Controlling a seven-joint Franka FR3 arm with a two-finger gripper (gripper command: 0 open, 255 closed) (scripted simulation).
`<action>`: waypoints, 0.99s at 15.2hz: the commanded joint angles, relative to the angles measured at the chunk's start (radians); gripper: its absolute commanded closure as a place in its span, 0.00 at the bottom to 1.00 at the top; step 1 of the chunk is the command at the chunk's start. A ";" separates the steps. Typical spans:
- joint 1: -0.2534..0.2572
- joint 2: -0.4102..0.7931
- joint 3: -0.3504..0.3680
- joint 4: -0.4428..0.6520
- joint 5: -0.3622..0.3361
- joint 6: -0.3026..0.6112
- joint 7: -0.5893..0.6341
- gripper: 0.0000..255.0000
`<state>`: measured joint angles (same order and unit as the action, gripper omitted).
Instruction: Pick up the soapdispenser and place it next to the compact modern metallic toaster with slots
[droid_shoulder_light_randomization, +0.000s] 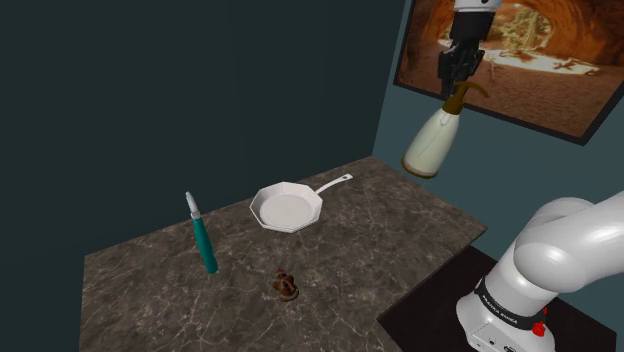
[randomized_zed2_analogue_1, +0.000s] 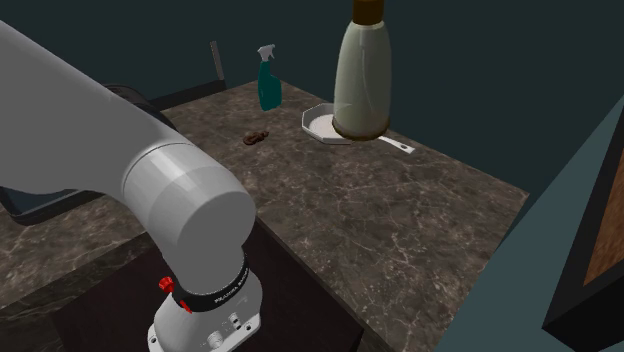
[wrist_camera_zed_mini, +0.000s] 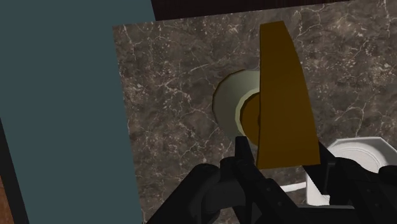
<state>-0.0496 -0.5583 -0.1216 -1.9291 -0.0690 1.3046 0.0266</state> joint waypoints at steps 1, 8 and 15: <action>0.001 0.013 0.001 0.040 0.001 -0.026 -0.001 1.00; 0.003 0.067 0.001 0.186 0.005 -0.119 -0.006 1.00; 0.012 0.066 0.035 0.262 0.024 -0.198 0.035 1.00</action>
<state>-0.0405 -0.4685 -0.1033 -1.6488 -0.0525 1.1128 0.0401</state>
